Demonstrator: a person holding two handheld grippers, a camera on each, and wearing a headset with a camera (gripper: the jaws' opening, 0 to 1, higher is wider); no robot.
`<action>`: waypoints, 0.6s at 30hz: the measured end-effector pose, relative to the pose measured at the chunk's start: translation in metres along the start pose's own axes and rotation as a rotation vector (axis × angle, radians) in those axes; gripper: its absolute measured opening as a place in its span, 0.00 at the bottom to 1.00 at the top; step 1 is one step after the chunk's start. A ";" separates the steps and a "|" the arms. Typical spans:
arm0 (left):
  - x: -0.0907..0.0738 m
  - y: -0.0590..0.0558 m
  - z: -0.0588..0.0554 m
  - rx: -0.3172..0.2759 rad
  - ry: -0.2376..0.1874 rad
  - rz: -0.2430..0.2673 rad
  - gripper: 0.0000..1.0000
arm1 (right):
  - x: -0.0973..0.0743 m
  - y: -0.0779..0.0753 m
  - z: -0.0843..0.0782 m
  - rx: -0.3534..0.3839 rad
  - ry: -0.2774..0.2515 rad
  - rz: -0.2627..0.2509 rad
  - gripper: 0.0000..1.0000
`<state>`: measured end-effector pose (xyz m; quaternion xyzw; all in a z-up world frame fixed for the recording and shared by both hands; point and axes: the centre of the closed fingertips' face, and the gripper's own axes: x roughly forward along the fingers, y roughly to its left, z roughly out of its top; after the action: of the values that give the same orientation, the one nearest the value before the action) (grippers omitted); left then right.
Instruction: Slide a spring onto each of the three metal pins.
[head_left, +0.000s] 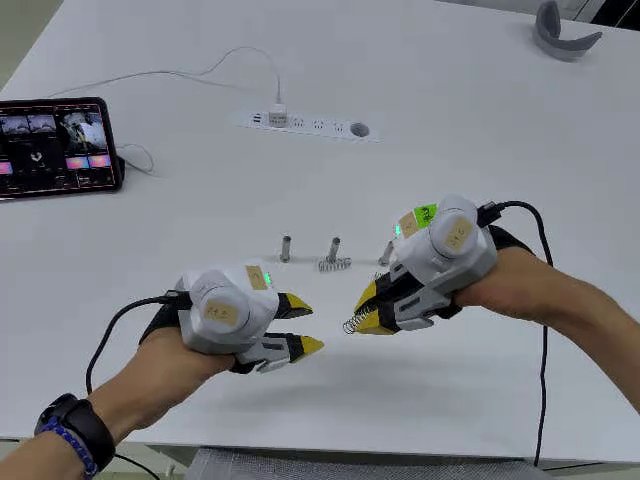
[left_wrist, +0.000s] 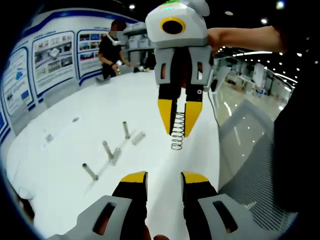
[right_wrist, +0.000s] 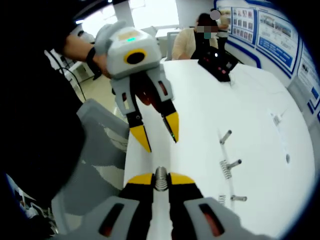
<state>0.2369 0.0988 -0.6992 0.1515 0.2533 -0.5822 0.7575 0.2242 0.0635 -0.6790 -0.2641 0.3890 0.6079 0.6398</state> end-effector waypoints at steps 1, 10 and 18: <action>-0.002 0.002 -0.001 -0.011 -0.005 0.010 0.28 | 0.001 -0.001 -0.002 0.001 0.007 -0.002 0.12; -0.017 0.020 -0.018 -0.077 -0.007 0.087 0.34 | 0.005 -0.012 -0.009 0.010 0.035 -0.015 0.12; -0.029 0.034 -0.028 -0.118 -0.001 0.141 0.39 | 0.012 -0.022 -0.009 0.014 0.052 -0.017 0.12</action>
<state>0.2584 0.1462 -0.7088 0.1237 0.2754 -0.5118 0.8043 0.2440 0.0601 -0.6966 -0.2790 0.4075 0.5926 0.6363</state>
